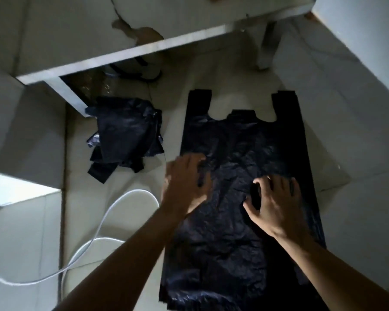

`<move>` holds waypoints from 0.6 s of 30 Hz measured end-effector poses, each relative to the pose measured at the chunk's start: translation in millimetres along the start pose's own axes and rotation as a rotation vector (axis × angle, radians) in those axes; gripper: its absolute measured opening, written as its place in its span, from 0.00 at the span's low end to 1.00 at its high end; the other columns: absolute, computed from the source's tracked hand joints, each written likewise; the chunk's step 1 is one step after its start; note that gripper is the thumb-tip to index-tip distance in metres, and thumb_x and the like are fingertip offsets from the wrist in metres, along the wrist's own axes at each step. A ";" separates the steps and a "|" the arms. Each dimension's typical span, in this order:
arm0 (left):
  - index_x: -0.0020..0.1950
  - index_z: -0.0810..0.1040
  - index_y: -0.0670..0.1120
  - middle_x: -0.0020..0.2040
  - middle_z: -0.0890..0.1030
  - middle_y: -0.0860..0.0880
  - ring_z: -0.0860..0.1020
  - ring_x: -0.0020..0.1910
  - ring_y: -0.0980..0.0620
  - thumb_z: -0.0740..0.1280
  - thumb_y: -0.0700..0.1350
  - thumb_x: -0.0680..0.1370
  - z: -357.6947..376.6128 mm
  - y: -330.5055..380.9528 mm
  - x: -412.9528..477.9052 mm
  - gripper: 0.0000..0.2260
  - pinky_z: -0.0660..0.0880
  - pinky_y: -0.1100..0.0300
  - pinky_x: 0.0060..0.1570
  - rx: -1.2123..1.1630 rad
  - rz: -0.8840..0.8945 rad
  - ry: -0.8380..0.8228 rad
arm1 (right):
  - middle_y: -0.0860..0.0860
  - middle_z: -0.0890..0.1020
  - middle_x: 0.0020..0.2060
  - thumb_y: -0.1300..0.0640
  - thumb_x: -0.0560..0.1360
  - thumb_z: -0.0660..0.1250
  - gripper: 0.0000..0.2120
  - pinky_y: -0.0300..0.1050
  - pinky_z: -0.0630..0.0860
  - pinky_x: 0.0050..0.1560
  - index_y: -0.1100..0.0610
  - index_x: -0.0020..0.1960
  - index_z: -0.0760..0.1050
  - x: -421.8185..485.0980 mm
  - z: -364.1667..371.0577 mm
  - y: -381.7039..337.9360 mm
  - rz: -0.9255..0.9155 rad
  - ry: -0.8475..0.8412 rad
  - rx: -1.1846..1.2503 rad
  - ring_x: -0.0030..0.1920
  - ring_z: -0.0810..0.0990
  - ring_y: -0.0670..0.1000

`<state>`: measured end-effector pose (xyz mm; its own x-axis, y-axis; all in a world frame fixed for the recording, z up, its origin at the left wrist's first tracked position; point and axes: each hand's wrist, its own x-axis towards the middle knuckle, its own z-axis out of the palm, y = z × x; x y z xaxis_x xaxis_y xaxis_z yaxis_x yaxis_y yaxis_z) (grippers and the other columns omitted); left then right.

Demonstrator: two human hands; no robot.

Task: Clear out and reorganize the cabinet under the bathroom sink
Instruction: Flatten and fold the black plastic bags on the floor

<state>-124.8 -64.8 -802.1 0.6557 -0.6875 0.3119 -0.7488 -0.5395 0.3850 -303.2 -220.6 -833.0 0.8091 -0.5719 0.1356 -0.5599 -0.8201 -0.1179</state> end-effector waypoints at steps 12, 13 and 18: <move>0.45 0.77 0.55 0.44 0.84 0.55 0.81 0.49 0.52 0.68 0.70 0.68 -75.8 -103.5 52.3 0.20 0.77 0.49 0.54 0.076 -0.543 -0.194 | 0.49 0.86 0.51 0.55 0.73 0.75 0.16 0.35 0.77 0.52 0.54 0.60 0.81 138.2 10.3 -172.6 -0.023 -0.434 0.951 0.49 0.83 0.45; 0.45 0.79 0.55 0.45 0.84 0.55 0.82 0.49 0.52 0.69 0.66 0.70 -76.0 -107.9 53.0 0.16 0.78 0.51 0.53 0.056 -0.523 -0.218 | 0.49 0.87 0.49 0.56 0.72 0.76 0.12 0.37 0.79 0.52 0.55 0.55 0.83 139.6 12.0 -178.2 -0.019 -0.389 0.941 0.48 0.84 0.46; 0.55 0.80 0.51 0.52 0.84 0.50 0.82 0.51 0.49 0.65 0.60 0.72 -100.5 -121.6 61.1 0.19 0.79 0.51 0.53 -0.079 -0.469 -0.209 | 0.46 0.87 0.42 0.54 0.72 0.76 0.02 0.41 0.80 0.51 0.50 0.42 0.84 137.6 6.2 -194.2 0.048 -0.326 0.945 0.45 0.85 0.45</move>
<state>16.1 7.7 -742.5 0.8799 -0.4671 -0.0873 -0.3639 -0.7805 0.5083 -82.0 -139.9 -797.6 0.8779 -0.4548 -0.1497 -0.3364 -0.3634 -0.8688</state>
